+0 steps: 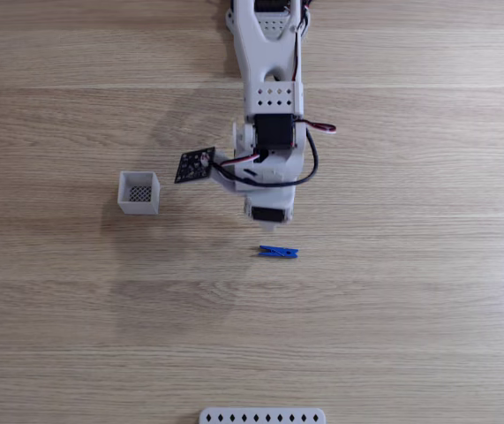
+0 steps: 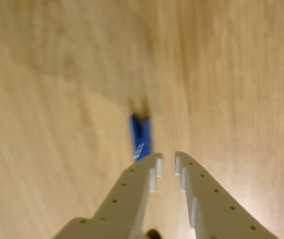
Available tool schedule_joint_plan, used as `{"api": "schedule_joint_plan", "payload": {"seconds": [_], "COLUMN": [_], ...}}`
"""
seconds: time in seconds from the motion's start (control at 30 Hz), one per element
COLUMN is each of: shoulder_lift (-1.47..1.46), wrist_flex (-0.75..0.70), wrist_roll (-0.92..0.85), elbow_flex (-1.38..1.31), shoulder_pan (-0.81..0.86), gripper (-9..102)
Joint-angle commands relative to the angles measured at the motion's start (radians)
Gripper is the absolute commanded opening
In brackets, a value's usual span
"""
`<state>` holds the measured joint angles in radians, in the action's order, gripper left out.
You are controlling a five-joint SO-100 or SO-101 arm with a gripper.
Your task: Grasp a peg and put it in the crate.
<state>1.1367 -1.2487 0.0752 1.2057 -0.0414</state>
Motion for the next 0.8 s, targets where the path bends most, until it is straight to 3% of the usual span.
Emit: {"api": "schedule_joint_plan", "payload": {"seconds": [0.0, 0.17, 0.77], "shoulder_lift": [0.009, -0.117, -0.276], "wrist_flex": [-0.026, -0.063, -0.121], "wrist_roll": [0.020, 0.029, 0.020], "elbow_flex": [-0.224, -0.351, -0.403], "shoulder_pan": [-0.034, -0.044, -0.031], "gripper": [13, 22, 21]}}
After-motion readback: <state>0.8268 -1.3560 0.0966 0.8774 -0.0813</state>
